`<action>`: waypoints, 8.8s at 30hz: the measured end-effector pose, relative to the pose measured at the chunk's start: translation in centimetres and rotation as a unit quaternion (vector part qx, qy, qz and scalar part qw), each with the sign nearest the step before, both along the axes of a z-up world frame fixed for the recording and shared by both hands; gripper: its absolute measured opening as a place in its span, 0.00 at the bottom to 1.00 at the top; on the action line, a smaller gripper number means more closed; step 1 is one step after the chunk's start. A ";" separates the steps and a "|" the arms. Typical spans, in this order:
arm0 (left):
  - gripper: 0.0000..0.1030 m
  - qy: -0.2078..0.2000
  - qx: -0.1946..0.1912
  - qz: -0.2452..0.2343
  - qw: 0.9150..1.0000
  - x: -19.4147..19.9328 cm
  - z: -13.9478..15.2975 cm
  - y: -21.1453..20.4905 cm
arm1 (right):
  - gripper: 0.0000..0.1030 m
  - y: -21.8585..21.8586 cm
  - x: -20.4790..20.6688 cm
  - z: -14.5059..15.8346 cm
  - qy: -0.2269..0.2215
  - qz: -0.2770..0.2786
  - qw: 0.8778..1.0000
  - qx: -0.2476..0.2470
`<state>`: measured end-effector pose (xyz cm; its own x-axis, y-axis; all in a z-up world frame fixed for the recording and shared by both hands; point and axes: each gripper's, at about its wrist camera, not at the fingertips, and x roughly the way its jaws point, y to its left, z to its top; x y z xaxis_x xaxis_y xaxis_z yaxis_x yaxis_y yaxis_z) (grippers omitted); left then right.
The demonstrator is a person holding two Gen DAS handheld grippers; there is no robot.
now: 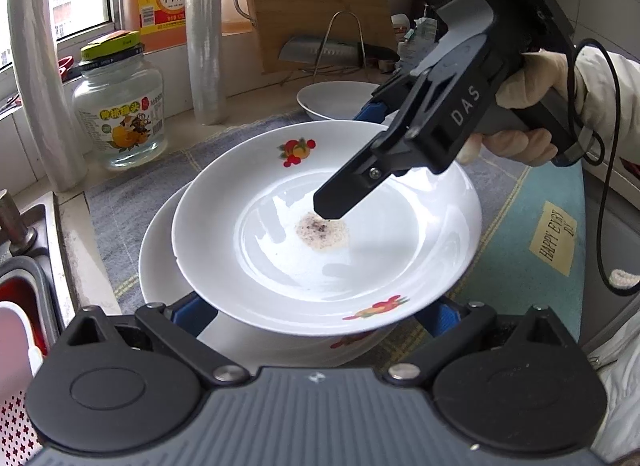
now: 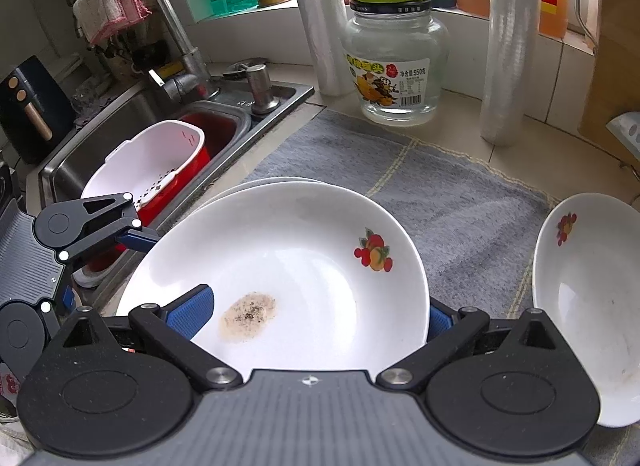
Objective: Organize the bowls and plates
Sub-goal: 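Carry the stained plate with the right tool and lower it onto the placed plate, then set the stained plate onto the fruit-decal plate and open the right tool, then move the right tool to the white fruit-decal plate by the cutting board, then close the right tool on the rim of the fruit-decal plate, then lift the plate with the right tool and swing it toward the sink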
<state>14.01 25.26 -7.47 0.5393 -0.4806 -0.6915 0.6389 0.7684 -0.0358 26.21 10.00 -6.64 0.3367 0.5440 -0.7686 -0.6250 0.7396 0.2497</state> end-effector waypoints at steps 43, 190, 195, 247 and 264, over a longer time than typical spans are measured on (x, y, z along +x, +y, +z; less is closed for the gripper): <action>0.99 0.111 0.024 0.029 0.993 2.5 0.7 -0.4 | 1.00 1.0 0.3 -0.4 0.034 -0.034 0.998 -0.033; 0.99 -0.008 0.022 0.261 0.965 10.3 -3.2 -24.7 | 1.00 -19.5 18.8 -1.8 0.048 0.057 0.995 -0.067; 1.00 -0.009 0.021 0.259 0.965 10.3 -3.2 -24.6 | 1.00 -18.4 19.9 -2.2 0.054 0.071 0.994 -0.069; 0.99 -0.019 0.014 0.202 0.979 10.4 -2.5 -24.4 | 0.98 -17.9 20.3 -2.2 0.073 0.134 0.987 -0.046; 0.99 -0.014 0.019 0.209 0.978 9.1 -1.1 -23.7 | 0.98 -17.5 18.4 -0.7 0.064 0.144 0.987 -0.034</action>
